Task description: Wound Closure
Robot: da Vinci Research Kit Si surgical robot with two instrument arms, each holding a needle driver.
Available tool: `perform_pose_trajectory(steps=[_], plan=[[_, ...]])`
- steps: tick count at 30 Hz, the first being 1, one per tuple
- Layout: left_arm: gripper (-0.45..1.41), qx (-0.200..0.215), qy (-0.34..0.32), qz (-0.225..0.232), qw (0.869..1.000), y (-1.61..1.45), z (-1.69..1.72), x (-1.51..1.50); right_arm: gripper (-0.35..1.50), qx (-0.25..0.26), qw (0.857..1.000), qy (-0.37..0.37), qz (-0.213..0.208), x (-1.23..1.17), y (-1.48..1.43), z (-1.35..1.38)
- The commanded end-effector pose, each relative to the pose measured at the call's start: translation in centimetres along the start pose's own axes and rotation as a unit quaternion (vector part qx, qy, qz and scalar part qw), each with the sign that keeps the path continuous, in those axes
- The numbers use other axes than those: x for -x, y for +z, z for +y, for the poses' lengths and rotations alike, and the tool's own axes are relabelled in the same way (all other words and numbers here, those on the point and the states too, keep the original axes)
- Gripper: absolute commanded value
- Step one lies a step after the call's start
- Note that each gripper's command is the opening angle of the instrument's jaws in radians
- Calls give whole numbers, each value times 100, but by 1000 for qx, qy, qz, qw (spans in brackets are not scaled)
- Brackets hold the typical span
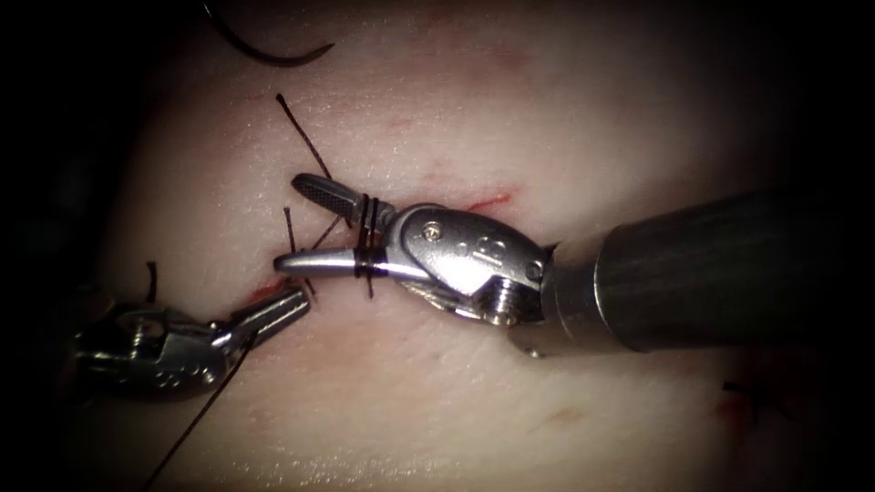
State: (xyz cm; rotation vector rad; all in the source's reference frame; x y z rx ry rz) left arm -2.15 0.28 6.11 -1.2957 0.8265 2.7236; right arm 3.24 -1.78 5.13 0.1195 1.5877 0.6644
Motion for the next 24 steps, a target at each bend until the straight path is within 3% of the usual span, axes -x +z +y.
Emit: perform_pose_trajectory(steps=[1, 8, 24], plan=[[-45, 3, -3, 5, 1000, 7, 9, -6, 83, 19, 1000, -3, -9, 11, 6, -1], [-45, 6, -10, 4, 1000, 13, -6, -9, 91, 71, 996, -23, -40, 13, 11, 4], [-45, 14, -23, 3, 1000, 18, -36, -6, 79, 108, 988, -34, -102, 19, 31, 18]])
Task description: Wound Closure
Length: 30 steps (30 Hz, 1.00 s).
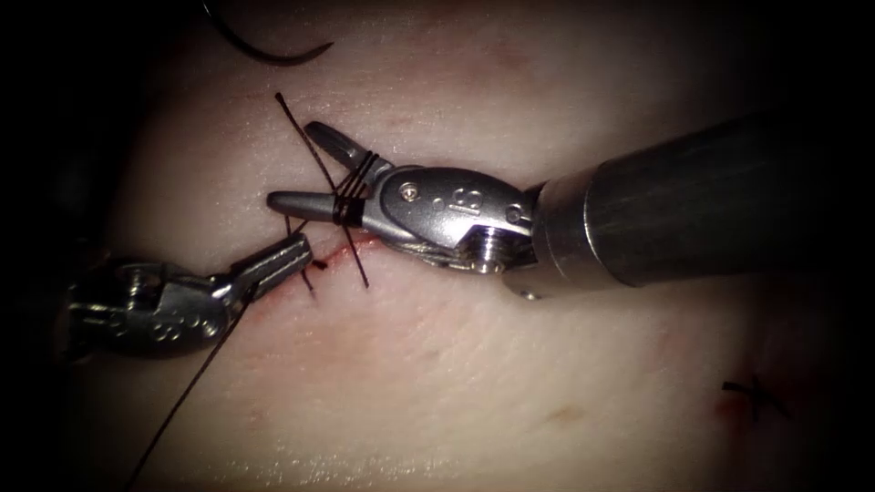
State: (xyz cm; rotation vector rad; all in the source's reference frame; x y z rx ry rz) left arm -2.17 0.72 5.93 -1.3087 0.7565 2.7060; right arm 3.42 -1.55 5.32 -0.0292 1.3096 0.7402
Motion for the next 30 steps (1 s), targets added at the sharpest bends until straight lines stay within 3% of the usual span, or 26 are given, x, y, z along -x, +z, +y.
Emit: perform_pose_trajectory(steps=[1, 9, 18, 21, 23, 24, 30], plan=[[-45, 1, -1, 1, 1000, 6, 9, 0, 78, 2, 1000, 1, -3, 9, 8, -6], [-45, 1, -1, 0, 1000, 13, 7, 6, 69, 19, 998, 10, -55, 15, 27, -2], [-45, 1, -2, 0, 1000, 15, 5, 10, 64, 34, 997, 11, -69, 10, 34, -6], [-45, 1, -2, 0, 1000, 15, 5, 10, 53, 31, 996, 10, -78, 10, 34, -5], [-45, 1, -2, 0, 1000, 15, 5, 10, 5, 30, 996, 10, -79, 10, 33, -6], [-45, 1, -2, 0, 1000, 15, 5, 10, -35, 30, 996, 9, -78, 10, 32, -8], [-45, 1, -2, 0, 1000, 15, 5, 11, -35, 32, 997, 9, -74, 5, 24, -23]])
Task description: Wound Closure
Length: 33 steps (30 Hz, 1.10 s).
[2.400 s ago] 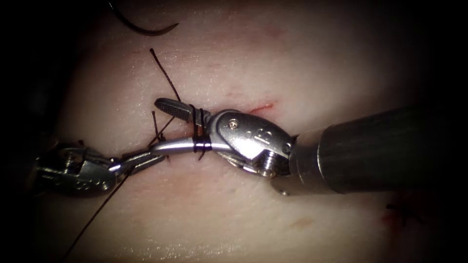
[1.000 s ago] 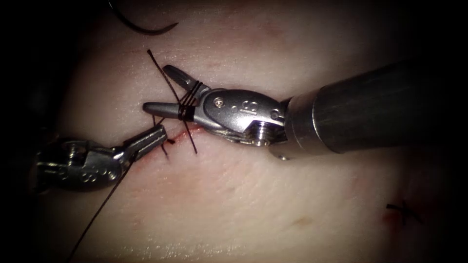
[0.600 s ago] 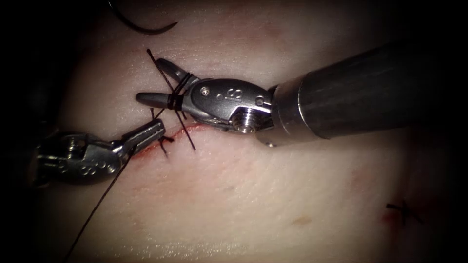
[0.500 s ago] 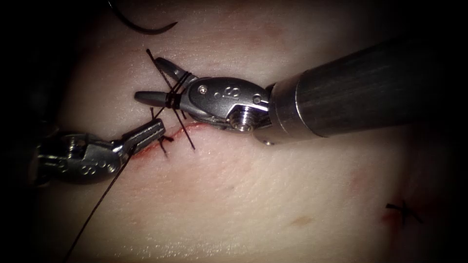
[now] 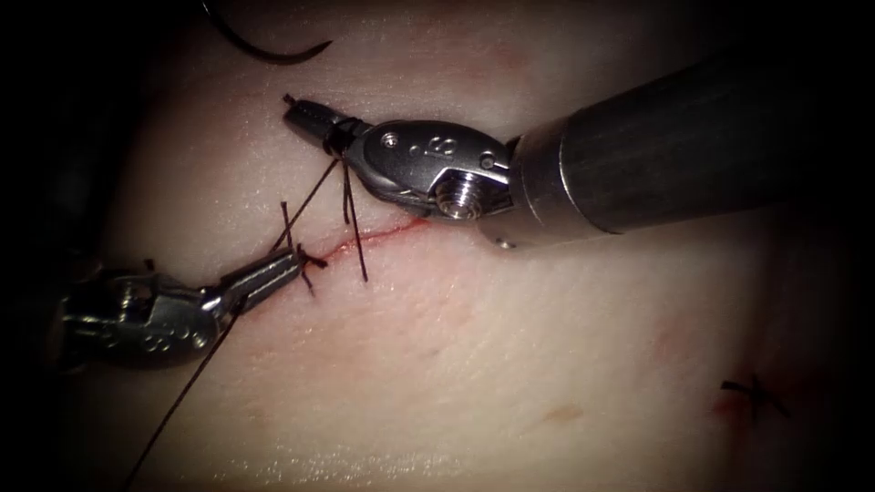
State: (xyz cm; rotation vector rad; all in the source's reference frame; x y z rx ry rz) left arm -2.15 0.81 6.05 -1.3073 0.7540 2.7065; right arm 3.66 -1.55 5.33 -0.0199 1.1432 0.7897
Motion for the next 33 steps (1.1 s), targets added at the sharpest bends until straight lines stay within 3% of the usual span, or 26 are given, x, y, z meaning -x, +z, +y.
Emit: perform_pose_trajectory(steps=[1, 10, 15, 24, 33], plan=[[-45, 1, -1, 1, 1000, 5, 8, 0, -35, -4, 1000, 0, 1, 4, 2, -14], [-45, 10, -10, 4, 1000, 0, -18, 13, -35, -21, 999, -20, 15, 6, -13, -33], [-45, 19, -22, -6, 1000, 2, -55, 36, -35, -18, 998, -28, 45, 21, -33, -35], [-45, 27, -18, -68, 997, 19, -126, 102, -35, -15, 996, -37, 82, 45, -69, -50], [-45, 32, -5, -84, 996, 25, -162, 117, -35, -21, 994, -55, 91, 69, -96, -80]])
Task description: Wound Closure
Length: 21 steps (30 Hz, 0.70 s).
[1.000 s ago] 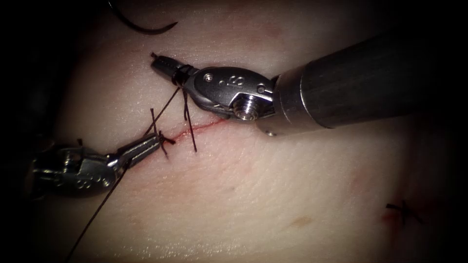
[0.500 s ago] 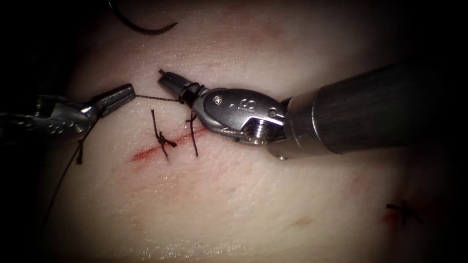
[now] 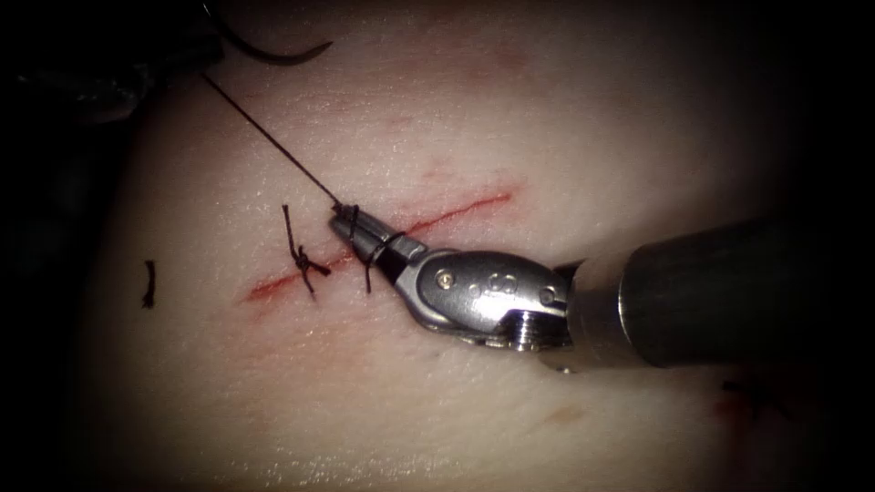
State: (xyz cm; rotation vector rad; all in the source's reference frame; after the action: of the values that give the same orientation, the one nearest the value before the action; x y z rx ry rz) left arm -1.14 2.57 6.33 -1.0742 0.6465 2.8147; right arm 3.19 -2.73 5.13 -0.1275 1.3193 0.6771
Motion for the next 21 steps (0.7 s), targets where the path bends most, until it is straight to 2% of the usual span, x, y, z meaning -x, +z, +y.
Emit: perform_pose_trajectory(steps=[1, 8, 15, 21], plan=[[-45, -8, -5, -3, 1000, 5, -3, 1, -35, -2, 1000, -4, -1, 12, -7, -17], [-45, -37, -36, -15, 999, -12, -52, 7, -35, -5, 1000, -3, -1, 21, -32, -35], [-45, -49, -29, -24, 998, -22, -79, 13, -35, -6, 1000, -4, 0, 22, -40, -46], [-45, -51, -27, -32, 998, -20, -98, 25, -35, -3, 1000, -9, -3, 34, -53, -52]])
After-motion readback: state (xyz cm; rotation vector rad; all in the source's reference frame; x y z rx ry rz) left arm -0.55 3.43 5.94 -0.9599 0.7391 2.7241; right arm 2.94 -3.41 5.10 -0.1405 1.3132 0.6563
